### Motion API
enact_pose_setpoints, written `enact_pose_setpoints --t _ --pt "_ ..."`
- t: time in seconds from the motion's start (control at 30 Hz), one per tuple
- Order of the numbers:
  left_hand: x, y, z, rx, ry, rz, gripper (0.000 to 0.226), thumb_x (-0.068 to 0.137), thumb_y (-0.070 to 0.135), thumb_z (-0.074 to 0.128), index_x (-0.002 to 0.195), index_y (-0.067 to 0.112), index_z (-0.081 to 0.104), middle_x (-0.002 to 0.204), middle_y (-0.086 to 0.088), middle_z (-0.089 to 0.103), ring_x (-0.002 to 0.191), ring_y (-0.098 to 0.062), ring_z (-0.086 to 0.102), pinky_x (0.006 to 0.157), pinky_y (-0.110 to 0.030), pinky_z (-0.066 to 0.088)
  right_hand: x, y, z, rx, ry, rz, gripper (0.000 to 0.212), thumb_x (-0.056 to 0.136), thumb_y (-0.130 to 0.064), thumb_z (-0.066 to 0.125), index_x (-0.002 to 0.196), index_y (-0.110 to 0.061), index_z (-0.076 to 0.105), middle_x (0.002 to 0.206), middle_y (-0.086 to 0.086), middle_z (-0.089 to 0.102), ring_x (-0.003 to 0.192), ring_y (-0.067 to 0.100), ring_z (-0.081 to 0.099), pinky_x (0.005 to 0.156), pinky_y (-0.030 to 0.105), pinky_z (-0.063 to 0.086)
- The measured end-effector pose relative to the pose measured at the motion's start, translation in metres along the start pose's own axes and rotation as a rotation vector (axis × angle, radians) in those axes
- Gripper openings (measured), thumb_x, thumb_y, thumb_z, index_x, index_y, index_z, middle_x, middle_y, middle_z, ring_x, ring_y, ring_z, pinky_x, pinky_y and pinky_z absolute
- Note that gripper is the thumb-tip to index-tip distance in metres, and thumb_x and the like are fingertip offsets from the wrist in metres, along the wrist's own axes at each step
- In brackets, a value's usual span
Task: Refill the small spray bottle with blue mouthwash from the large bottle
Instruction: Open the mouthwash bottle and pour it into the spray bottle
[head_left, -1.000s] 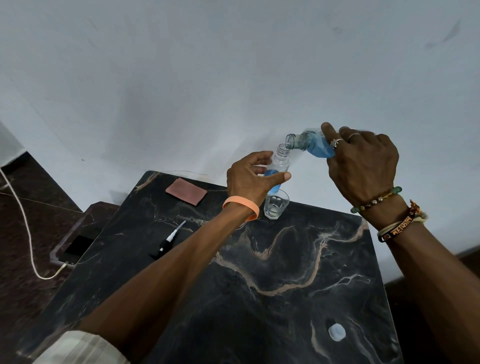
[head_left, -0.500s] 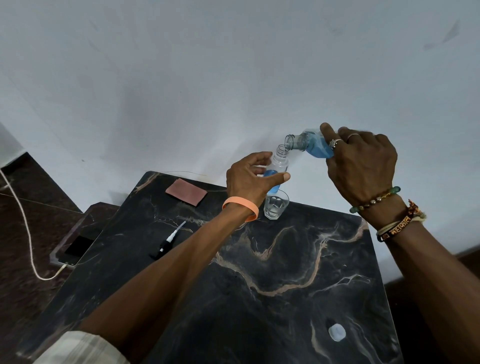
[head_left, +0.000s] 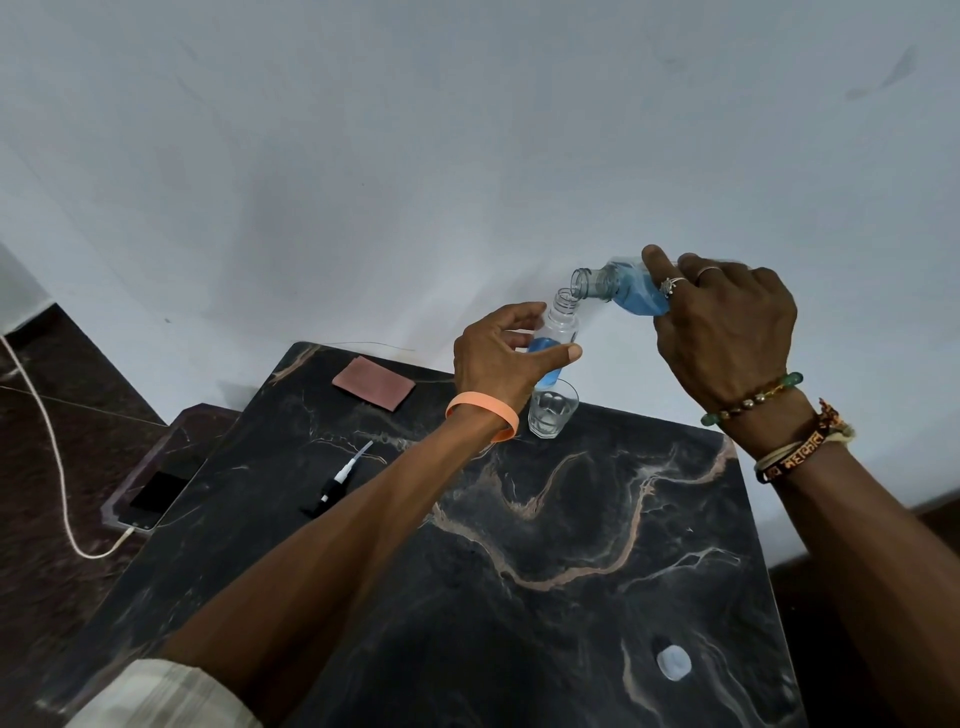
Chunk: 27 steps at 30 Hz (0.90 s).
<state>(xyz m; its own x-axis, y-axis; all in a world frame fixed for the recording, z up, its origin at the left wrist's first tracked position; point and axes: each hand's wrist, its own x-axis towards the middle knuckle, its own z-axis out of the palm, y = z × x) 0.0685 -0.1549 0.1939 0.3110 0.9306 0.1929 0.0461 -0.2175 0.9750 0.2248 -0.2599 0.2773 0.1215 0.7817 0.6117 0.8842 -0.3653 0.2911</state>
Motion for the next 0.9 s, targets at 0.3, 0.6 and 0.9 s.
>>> enact_pose_setpoints --t 0.3,0.6,0.9 --pt "-0.0002 0.0003 -0.0013 -0.012 -0.001 0.001 0.057 0.058 0.036 0.090 0.110 0.022 0.070 0.103 0.012 0.070 0.081 0.003 0.065 0.064 -0.007 0.050 -0.0006 0.0000 0.0001 0.006 0.016 -0.006 0.053 0.081 -0.008 0.062 0.134 -0.011 0.056 0.112 0.020 0.067 0.095 0.042 0.063 0.075 0.043 0.046" --pt "-0.0004 0.0011 -0.0008 -0.013 -0.006 0.004 0.056 0.059 0.035 0.090 0.109 0.024 0.069 0.097 0.017 0.067 0.079 0.010 0.063 0.061 -0.005 0.048 0.0001 0.0002 -0.0016 0.000 0.008 -0.006 0.053 0.082 -0.009 0.063 0.134 -0.011 0.056 0.112 0.020 0.067 0.096 0.042 0.063 0.076 0.043 0.046" --pt "-0.0016 0.0008 -0.0028 -0.012 0.002 0.009 0.056 0.058 0.036 0.090 0.109 0.024 0.070 0.096 0.019 0.066 0.078 0.010 0.063 0.062 -0.005 0.049 0.0005 -0.0008 -0.0015 -0.002 0.011 -0.003 0.052 0.084 -0.009 0.062 0.135 -0.012 0.055 0.113 0.020 0.067 0.097 0.043 0.063 0.077 0.044 0.046"
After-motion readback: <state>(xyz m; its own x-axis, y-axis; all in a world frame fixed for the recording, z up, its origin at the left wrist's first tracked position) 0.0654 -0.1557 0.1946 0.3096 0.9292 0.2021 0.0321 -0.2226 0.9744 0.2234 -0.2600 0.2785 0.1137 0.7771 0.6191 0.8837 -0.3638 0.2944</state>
